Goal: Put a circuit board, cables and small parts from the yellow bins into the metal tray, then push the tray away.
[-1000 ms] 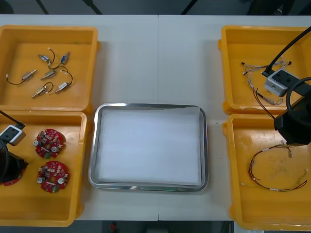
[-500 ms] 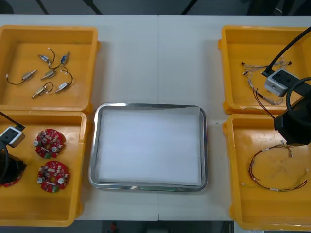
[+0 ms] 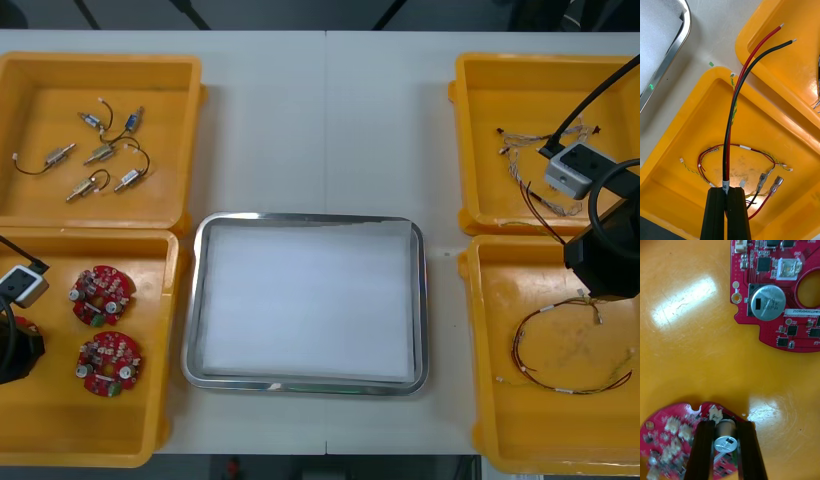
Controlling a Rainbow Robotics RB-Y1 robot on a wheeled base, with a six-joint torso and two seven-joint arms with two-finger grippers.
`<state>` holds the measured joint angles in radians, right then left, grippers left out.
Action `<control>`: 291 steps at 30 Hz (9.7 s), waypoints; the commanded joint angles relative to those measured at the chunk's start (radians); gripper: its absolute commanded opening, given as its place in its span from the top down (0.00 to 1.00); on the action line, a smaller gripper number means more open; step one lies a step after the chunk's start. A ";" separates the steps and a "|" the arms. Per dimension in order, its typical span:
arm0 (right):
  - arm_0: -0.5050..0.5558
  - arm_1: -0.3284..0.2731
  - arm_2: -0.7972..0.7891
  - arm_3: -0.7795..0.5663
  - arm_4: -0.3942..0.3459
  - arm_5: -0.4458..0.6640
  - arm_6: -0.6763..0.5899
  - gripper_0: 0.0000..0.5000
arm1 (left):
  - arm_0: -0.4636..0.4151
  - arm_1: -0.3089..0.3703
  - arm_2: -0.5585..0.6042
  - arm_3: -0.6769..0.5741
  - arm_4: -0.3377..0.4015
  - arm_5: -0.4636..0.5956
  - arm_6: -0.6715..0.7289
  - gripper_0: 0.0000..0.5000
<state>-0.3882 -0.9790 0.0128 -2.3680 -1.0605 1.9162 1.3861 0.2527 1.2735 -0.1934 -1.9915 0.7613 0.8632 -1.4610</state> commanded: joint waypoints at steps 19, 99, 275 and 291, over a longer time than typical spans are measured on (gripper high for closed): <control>-0.006 -0.038 0.003 -0.027 0.007 0.004 0.033 1.00 | 0.034 0.060 0.115 -0.096 0.089 0.128 -0.091 1.00; -0.006 -0.038 0.003 -0.027 0.007 0.004 0.033 1.00 | -1.018 -0.467 -0.655 -0.289 -0.092 0.827 1.274 0.99; -0.374 0.376 1.164 0.282 0.544 -0.444 0.033 0.00 | -1.303 -0.226 -0.678 1.011 0.305 -0.009 -0.768 0.00; -0.400 0.362 1.000 0.168 0.502 -0.281 -0.151 0.00 | -1.310 -0.278 -0.678 1.128 0.316 -0.055 -0.812 0.00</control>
<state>-0.7715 -0.6233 1.0891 -2.1595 -0.5185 1.6074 1.2733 -1.0023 1.0287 -0.8678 -0.8953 1.0649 0.8328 -2.2088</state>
